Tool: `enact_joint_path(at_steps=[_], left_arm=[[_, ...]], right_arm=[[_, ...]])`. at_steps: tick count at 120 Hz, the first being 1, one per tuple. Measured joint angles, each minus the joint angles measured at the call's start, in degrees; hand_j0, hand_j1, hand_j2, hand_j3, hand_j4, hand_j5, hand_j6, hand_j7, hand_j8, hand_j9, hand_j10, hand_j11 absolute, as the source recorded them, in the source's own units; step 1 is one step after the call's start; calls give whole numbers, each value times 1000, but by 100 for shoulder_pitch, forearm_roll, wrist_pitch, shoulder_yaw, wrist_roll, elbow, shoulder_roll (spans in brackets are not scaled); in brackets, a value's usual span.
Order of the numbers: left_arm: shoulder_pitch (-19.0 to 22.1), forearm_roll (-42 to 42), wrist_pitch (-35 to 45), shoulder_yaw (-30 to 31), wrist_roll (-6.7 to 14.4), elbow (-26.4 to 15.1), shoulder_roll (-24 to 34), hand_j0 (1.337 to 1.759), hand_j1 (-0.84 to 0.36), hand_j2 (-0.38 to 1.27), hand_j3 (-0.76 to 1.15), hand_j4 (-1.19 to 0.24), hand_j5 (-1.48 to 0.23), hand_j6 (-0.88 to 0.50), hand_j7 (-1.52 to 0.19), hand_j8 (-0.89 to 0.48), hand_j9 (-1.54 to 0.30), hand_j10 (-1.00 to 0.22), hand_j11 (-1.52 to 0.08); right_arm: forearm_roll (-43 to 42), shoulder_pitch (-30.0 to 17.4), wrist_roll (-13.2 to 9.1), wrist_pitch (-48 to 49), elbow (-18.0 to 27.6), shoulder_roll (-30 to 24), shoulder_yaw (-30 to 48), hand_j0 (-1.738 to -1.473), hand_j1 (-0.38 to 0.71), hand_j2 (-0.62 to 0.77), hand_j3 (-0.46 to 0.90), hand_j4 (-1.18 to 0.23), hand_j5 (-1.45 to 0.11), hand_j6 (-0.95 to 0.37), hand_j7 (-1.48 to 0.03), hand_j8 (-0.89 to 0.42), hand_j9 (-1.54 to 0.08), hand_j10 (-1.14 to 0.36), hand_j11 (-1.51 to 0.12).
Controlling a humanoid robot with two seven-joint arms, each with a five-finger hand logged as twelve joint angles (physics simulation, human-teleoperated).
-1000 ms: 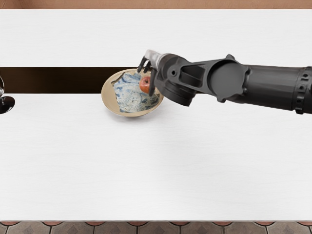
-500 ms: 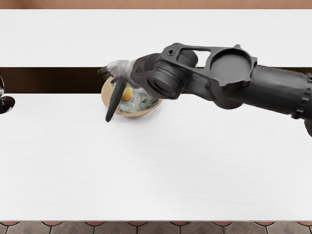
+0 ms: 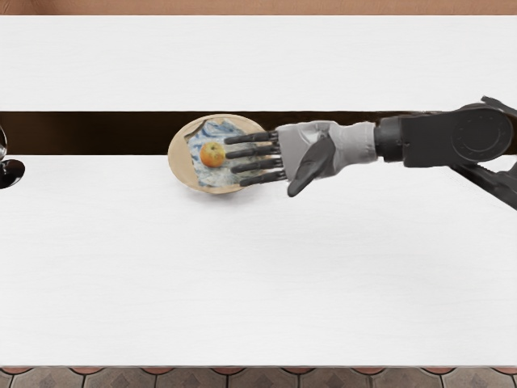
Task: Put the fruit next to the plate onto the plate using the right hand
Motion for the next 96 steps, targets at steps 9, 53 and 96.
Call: enact_joint_path(at_steps=[9, 53, 96], left_arm=[[-10, 0, -1, 0, 0, 0, 0, 1658, 349, 0, 0, 0, 0, -1, 0, -1, 0, 0, 0], [-17, 0, -1, -1, 0, 0, 0, 1658, 349, 0, 0, 0, 0, 0, 0, 0, 0, 0, 0], [-18, 0, 0, -8, -1, 0, 0, 1658, 349, 0, 0, 0, 0, 0, 0, 0, 0, 0, 0]], right_arm=[[108, -195, 0, 28, -1, -382, -61, -1658, -347, 1, 0, -2, -3, 0, -3, -1, -3, -2, -3], [210, -714, 0, 56, -30, -1951, -99, -1658, -349, 0, 0, 0, 0, 3, -1, 2, 0, 2, 0], [211, -826, 0, 58, -46, -2711, -109, -1658, -349, 0, 0, 0, 0, 5, 0, 4, 0, 3, 0]])
